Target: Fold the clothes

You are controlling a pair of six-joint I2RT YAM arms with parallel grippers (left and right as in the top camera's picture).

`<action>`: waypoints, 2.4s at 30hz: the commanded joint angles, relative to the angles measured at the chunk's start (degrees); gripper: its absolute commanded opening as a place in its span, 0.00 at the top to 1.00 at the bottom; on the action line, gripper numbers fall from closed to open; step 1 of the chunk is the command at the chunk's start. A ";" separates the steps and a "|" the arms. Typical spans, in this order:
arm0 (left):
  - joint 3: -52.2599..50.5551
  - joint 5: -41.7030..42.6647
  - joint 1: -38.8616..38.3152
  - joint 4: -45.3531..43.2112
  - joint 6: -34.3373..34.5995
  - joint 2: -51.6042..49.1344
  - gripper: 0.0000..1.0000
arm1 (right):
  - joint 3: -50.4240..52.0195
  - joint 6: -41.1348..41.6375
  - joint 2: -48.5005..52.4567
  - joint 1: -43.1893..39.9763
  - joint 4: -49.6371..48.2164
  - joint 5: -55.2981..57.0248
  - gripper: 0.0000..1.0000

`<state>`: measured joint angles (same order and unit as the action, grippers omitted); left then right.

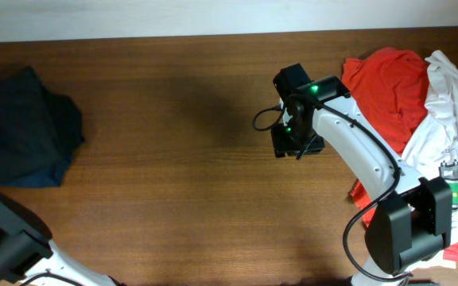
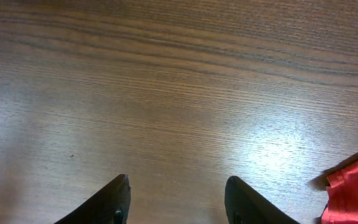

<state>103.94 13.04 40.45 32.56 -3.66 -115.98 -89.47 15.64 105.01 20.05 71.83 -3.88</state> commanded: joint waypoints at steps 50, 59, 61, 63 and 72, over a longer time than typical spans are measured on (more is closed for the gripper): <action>-59.08 -6.88 -44.15 30.23 1.51 94.27 0.01 | 36.54 -3.13 -65.64 -21.53 -10.73 -2.95 0.01; -59.08 -6.88 -44.15 32.48 1.51 94.27 0.01 | 45.42 -4.94 -82.68 -18.93 -21.27 1.64 0.01; -59.08 -6.88 -44.15 32.50 1.51 94.27 0.01 | 54.14 -6.01 -90.64 -17.92 -31.34 1.55 0.01; -59.08 -6.88 -44.15 32.48 1.51 94.27 0.01 | 62.64 -6.21 -98.36 -17.86 -40.72 1.01 0.01; -59.08 -6.88 -44.15 32.48 1.51 94.27 0.01 | 86.42 -22.67 -104.80 -17.86 -72.63 1.16 0.01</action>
<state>44.99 6.57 -3.49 65.19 -2.33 -22.00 -7.73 0.82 0.78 1.83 3.60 -3.84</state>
